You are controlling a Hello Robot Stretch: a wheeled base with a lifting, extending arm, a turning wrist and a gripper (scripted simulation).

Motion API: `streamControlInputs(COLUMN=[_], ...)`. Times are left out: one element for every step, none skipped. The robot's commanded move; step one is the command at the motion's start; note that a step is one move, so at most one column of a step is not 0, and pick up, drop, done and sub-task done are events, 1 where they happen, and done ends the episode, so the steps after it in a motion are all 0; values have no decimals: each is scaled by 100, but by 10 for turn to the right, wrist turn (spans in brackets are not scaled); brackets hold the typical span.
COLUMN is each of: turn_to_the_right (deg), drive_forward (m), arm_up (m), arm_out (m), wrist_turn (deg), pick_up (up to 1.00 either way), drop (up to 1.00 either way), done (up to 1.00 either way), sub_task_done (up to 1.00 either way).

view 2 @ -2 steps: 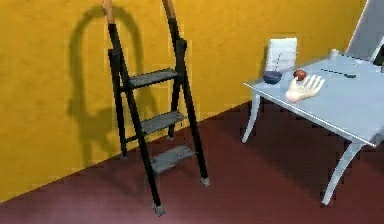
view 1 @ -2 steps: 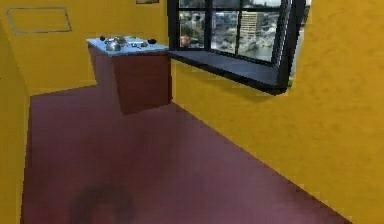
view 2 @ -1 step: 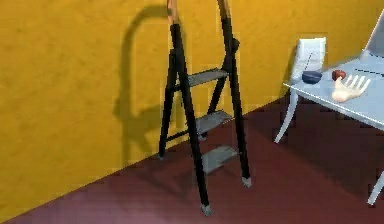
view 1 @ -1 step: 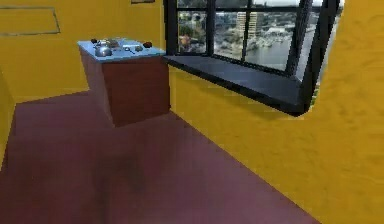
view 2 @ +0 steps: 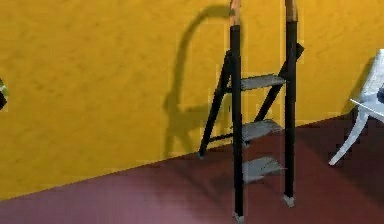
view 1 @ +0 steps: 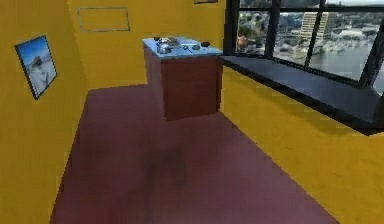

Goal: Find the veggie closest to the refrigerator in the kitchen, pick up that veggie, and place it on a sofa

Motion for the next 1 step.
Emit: streamControlInputs(turn_to_the_right=[0], drive_forward=[100], arm_up=[0], arm_out=[0], wrist_turn=[0], pick_up=[0], drop=[0], done=[0], sub_task_done=[0])
